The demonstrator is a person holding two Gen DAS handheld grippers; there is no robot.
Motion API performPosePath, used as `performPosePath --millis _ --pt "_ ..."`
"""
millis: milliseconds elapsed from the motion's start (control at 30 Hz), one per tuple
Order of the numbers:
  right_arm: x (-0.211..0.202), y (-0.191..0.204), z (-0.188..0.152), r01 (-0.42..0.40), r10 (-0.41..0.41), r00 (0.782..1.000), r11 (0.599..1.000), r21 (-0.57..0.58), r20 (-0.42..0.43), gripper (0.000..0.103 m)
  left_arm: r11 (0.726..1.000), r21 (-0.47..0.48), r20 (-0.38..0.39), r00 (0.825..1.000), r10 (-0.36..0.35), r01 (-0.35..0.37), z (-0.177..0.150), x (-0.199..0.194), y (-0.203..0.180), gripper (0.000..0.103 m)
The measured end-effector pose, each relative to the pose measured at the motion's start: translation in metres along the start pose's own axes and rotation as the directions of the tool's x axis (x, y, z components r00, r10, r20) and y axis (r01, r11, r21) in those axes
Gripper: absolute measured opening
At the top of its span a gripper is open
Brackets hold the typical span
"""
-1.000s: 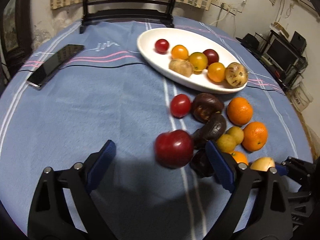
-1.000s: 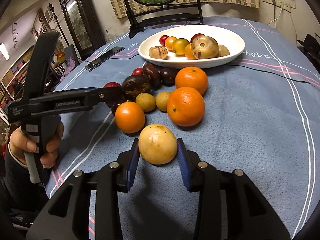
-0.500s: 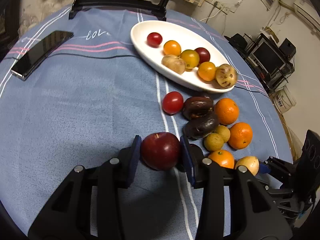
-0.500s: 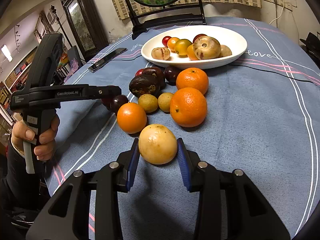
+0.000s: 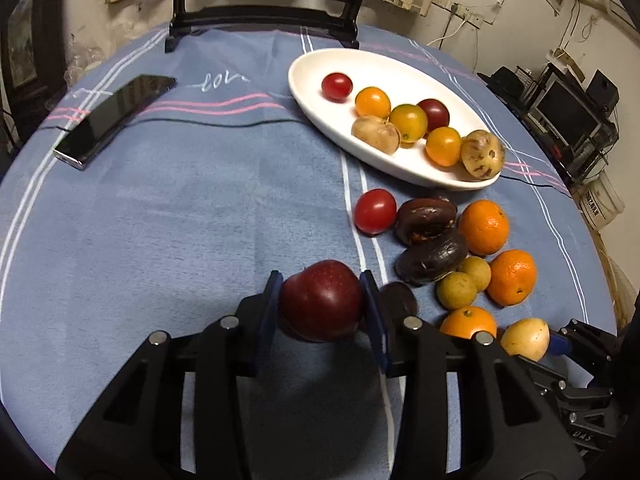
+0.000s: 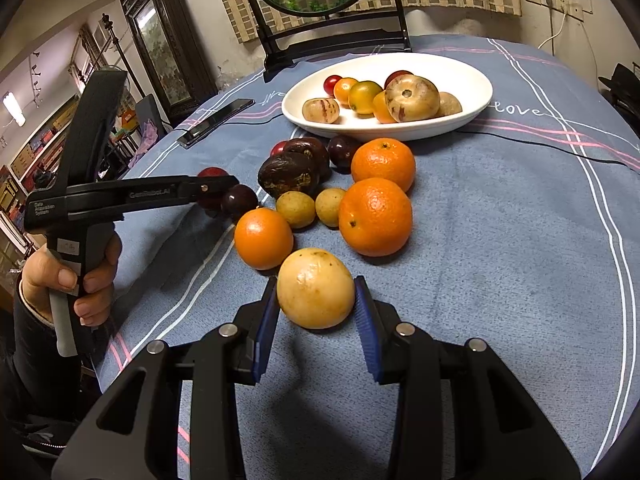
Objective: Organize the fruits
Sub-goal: 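Carry both fruits over the white plate and open both grippers to release them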
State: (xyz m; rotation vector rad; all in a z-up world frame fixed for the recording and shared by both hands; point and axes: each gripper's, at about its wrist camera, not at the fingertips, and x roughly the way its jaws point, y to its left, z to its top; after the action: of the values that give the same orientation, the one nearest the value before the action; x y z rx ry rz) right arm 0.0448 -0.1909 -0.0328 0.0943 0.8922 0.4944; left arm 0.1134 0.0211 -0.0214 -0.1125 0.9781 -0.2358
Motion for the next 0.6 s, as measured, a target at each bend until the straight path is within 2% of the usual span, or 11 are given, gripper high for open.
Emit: performPosePath --millis 300,600 --pt "-0.010 -0.001 0.006 0.053 -0.052 0.998 0.998 -0.015 0.035 0.039 0.999 0.038 0.085 0.996 -0.015 0.012 0.009 -0.032 -0.010 0.040" --pt "-0.038 -0.009 0.055 0.138 -0.128 0.974 0.989 -0.044 0.185 0.039 0.995 0.098 0.159 0.986 -0.046 0.031 0.047 -0.039 -0.042 0.040"
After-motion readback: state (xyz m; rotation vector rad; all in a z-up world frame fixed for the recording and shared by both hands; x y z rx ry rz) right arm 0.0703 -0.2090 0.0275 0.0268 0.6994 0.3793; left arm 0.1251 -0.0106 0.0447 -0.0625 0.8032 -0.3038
